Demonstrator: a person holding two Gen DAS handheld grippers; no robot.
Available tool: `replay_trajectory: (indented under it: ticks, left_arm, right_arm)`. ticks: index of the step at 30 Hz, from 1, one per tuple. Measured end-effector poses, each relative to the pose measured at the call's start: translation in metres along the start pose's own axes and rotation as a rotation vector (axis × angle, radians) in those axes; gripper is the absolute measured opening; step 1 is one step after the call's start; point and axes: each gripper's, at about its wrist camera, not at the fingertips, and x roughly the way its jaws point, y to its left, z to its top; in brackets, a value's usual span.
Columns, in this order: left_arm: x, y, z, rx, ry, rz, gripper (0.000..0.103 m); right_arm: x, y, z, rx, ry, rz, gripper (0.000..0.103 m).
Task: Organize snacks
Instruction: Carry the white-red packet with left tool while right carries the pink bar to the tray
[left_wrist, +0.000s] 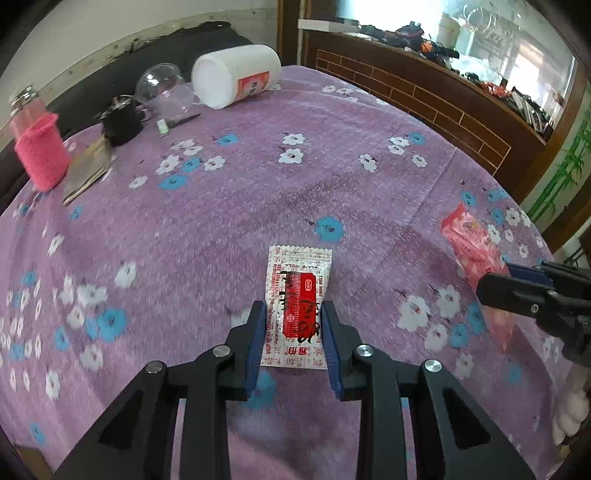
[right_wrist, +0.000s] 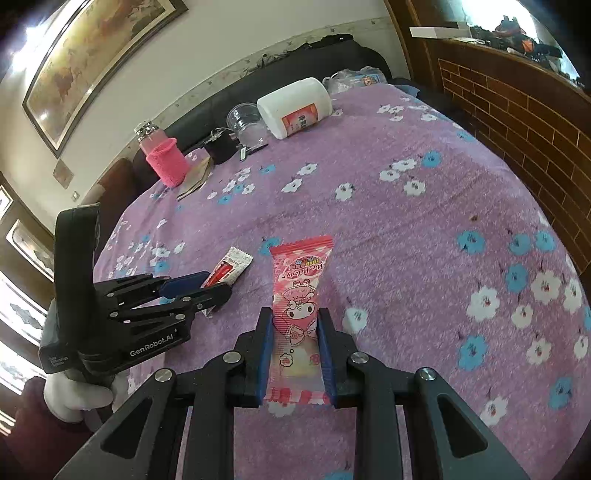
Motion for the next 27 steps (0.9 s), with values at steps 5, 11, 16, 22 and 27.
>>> replay_trajectory:
  ticks: [5, 11, 16, 22, 27]
  left_arm:
    - [-0.043, 0.001, -0.028, -0.082, -0.053, -0.03, 0.028]
    - [-0.128, 0.012, -0.083, -0.202, -0.169, -0.027, 0.028]
    - [-0.184, 0.043, -0.139, -0.341, -0.215, 0.032, 0.028]
    - [-0.23, 0.093, -0.198, -0.452, -0.252, 0.129, 0.029]
    - [-0.259, 0.141, -0.249, -0.548, -0.269, 0.23, 0.029]
  right_arm:
    - [-0.017, 0.009, -0.017, 0.0, 0.0, 0.031, 0.024]
    - [-0.034, 0.049, -0.043, -0.046, 0.017, 0.097, 0.024]
    - [-0.046, 0.11, -0.065, -0.132, 0.02, 0.172, 0.025]
    - [-0.039, 0.191, -0.09, -0.213, 0.066, 0.256, 0.025]
    - [-0.021, 0.261, -0.104, -0.293, 0.107, 0.296, 0.025]
